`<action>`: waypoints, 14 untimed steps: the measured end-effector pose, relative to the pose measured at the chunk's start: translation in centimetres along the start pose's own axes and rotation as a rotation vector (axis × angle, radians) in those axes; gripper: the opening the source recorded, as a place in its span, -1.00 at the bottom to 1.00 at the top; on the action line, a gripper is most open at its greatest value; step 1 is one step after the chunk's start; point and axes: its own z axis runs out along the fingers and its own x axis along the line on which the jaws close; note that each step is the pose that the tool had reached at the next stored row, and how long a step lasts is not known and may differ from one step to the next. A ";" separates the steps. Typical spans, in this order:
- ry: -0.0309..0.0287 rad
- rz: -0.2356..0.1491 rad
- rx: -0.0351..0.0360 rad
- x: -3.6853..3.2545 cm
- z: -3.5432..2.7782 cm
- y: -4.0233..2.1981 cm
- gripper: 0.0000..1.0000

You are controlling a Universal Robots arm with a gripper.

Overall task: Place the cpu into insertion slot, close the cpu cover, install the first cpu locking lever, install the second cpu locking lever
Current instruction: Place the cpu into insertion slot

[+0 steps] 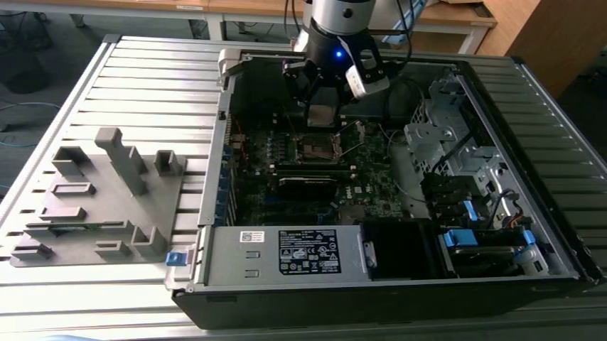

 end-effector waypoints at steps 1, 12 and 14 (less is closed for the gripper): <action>0.0001 0.000 0.0001 0.00 0.03 -0.01 0.08; 0.0001 0.000 0.0002 0.00 0.69 -0.06 0.08; -0.0003 0.000 -0.0004 -0.01 0.90 -0.08 0.08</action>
